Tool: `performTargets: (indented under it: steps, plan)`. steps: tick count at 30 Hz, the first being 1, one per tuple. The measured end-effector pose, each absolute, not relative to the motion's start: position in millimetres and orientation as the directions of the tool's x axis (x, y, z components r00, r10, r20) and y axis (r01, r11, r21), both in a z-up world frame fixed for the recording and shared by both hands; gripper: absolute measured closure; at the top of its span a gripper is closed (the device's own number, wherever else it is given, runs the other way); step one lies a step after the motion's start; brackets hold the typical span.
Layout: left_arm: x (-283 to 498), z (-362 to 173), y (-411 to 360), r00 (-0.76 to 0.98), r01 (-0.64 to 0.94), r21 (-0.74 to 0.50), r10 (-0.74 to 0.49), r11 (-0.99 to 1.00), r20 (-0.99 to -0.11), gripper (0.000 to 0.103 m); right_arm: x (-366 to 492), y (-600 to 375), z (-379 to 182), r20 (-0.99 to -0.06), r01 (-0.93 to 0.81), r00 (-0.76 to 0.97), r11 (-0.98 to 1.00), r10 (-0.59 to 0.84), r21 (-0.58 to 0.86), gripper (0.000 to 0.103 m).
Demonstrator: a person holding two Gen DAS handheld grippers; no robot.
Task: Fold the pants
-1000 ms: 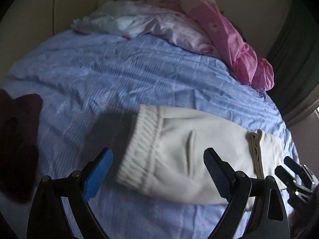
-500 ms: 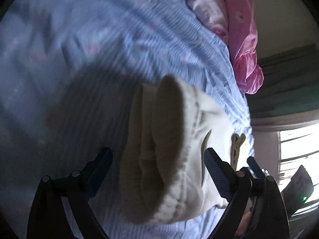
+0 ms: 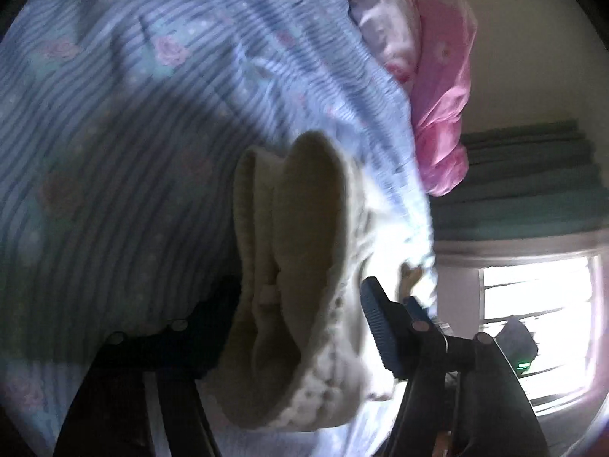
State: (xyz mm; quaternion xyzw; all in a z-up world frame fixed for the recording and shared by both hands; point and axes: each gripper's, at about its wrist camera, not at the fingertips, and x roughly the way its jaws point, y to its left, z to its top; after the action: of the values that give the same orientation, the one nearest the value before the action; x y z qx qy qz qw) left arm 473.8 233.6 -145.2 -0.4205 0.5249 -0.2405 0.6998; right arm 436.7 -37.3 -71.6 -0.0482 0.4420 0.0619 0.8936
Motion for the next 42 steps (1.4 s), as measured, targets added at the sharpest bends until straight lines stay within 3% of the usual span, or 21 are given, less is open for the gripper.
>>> performTargets:
  steps: [3, 12, 21, 25, 31, 35, 40, 41, 42]
  plan:
    - [479.7, -172.5, 234.8, 0.329, -0.229, -0.851, -0.785, 0.472, -0.524, 0.038, 439.6, -30.6, -74.7, -0.798, -0.161, 0.599, 0.986, 0.073, -0.031, 0.037]
    - [455.3, -156.4, 247.9, 0.29, -0.257, -0.796, -0.742, 0.548, -0.605, 0.038, 432.4, -15.3, -72.8, -0.79, -0.221, 0.606, 0.974, 0.094, -0.053, 0.037]
    - [408.2, -175.0, 258.0, 0.285, -0.42, -0.834, -0.821, 0.357, -0.495, 0.034, 418.3, 11.0, -82.0, -0.801, -0.307, 0.584, 0.949, 0.133, -0.066, 0.037]
    - [405.6, -177.9, 260.8, 0.359, -0.432, -0.853, -0.811, 0.295, -0.462, 0.024, 415.7, 13.1, -83.9, -0.801, -0.314, 0.583, 0.947, 0.135, -0.069, 0.037]
    - [417.4, -184.5, 252.9, 0.463, -0.411, -0.905, -0.83, 0.111, -0.312, 0.019, 413.3, 11.8, -83.3, -0.806, -0.306, 0.581, 0.948, 0.116, -0.084, 0.037]
    - [435.5, -192.7, 246.6, 0.489, -0.463, -0.882, -0.806, 0.086, -0.335, 0.018, 413.6, 15.8, -80.9, -0.792, -0.312, 0.603, 0.941, 0.093, -0.127, 0.037]
    - [463.2, -179.9, 245.8, 0.506, -0.436, -0.878, -0.752, 0.199, -0.422, 0.019, 421.9, 13.9, -83.4, -0.789, -0.275, 0.612, 0.952, 0.065, -0.134, 0.037]
    - [466.5, -179.2, 243.9, 0.505, -0.422, -0.877, -0.744, 0.229, -0.437, 0.022, 425.9, 11.2, -85.0, -0.795, -0.264, 0.602, 0.958, 0.073, -0.113, 0.037]
    - [467.9, -177.9, 243.1, 0.503, -0.415, -0.868, -0.726, 0.274, -0.469, 0.036, 429.6, 8.0, -86.6, -0.801, -0.252, 0.594, 0.963, 0.076, -0.095, 0.037]
